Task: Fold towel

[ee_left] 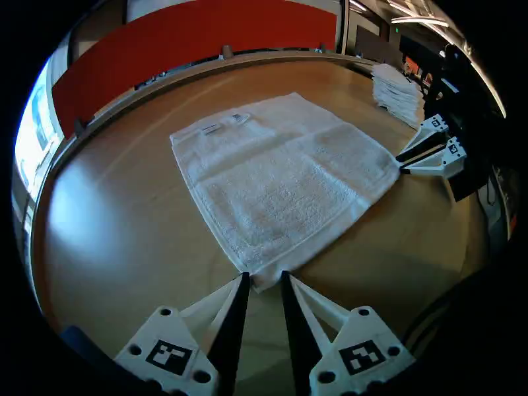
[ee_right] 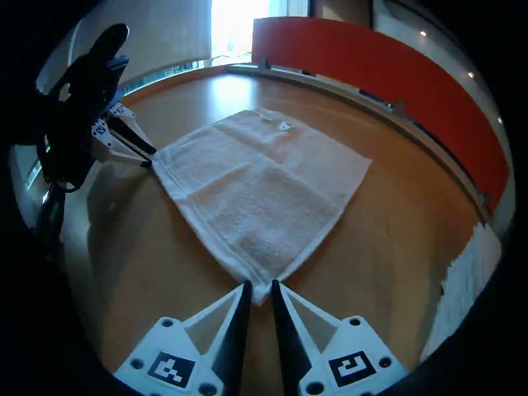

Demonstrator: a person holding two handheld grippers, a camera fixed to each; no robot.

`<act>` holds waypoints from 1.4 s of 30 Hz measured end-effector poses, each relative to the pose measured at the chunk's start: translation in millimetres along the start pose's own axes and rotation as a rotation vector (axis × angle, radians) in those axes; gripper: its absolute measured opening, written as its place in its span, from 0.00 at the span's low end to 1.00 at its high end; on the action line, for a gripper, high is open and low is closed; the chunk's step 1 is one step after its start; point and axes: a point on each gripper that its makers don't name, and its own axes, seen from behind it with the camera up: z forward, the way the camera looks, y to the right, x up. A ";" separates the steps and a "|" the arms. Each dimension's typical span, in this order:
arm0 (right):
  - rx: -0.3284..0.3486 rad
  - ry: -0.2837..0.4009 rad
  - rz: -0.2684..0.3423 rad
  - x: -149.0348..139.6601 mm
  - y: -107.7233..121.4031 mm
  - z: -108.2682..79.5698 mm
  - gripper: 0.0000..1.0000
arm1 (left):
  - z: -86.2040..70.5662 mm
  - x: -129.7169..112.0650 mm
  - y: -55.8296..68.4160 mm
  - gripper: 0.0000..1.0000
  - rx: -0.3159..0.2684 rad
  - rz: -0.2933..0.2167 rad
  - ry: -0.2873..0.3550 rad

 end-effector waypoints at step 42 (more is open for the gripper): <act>-0.032 0.109 0.010 65.3 13.0 -51.9 0.14 | -58.0 54.5 -5.4 0.11 0.023 -0.129 0.078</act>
